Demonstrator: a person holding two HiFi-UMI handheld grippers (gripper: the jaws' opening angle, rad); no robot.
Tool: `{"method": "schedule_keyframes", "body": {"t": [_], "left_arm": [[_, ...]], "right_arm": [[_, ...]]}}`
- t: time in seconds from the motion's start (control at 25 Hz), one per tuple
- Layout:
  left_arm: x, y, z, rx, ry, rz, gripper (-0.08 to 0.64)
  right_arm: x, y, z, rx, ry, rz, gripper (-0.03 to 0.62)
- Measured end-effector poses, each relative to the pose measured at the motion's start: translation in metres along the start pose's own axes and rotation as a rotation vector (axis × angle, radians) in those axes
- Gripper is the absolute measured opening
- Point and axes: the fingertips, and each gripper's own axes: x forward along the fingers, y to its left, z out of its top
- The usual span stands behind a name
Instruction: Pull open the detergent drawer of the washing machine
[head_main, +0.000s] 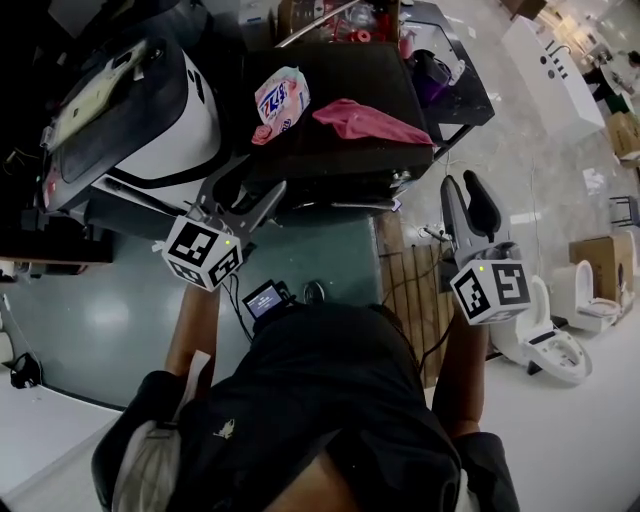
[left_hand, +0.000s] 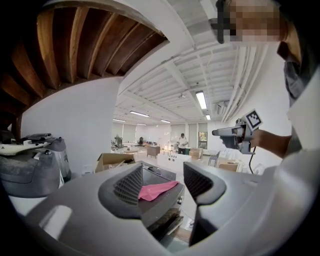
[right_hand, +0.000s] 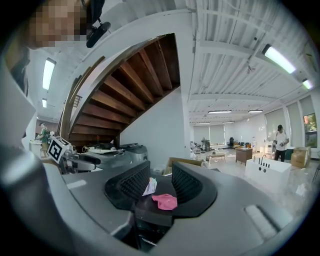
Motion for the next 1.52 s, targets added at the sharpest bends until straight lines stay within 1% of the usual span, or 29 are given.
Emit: {"method": "schedule_keyframes", "body": {"t": [0.12, 0.2, 0.44, 0.64, 0.72, 0.92, 1.0, 1.12, 1.24, 1.4, 1.52], "left_arm": [[0.002, 0.006, -0.005, -0.004, -0.001, -0.017, 0.305], [0.001, 0.01, -0.009, -0.021, -0.003, -0.017, 0.305], [-0.009, 0.028, -0.023, -0.071, -0.005, 0.023, 0.305], [-0.018, 0.042, -0.035, -0.112, -0.014, 0.087, 0.305], [-0.021, 0.047, -0.04, -0.13, -0.01, 0.112, 0.305], [-0.019, 0.058, -0.061, -0.19, 0.004, 0.163, 0.305], [-0.018, 0.062, -0.073, -0.231, 0.004, 0.18, 0.305], [-0.014, 0.067, -0.089, -0.317, -0.017, 0.206, 0.305], [-0.006, 0.074, -0.108, -0.386, -0.027, 0.227, 0.305], [0.005, 0.08, -0.14, -0.472, -0.029, 0.256, 0.305], [0.011, 0.083, -0.164, -0.555, -0.035, 0.276, 0.305]], "right_arm": [[0.008, 0.007, 0.002, -0.009, 0.004, -0.006, 0.12], [0.011, 0.011, 0.001, -0.015, 0.015, -0.007, 0.12], [0.029, 0.017, 0.003, -0.019, 0.027, 0.007, 0.12], [0.055, 0.023, 0.004, -0.039, 0.024, 0.068, 0.12], [0.066, 0.029, 0.004, -0.033, 0.03, 0.096, 0.12], [0.096, 0.036, 0.0, -0.055, 0.055, 0.167, 0.12], [0.105, 0.039, -0.003, -0.057, 0.067, 0.193, 0.12], [0.119, 0.04, -0.006, -0.061, 0.085, 0.226, 0.12], [0.133, 0.04, -0.011, -0.067, 0.11, 0.256, 0.12], [0.147, 0.039, -0.019, -0.077, 0.145, 0.294, 0.12], [0.156, 0.037, -0.021, -0.085, 0.162, 0.317, 0.12]]}}
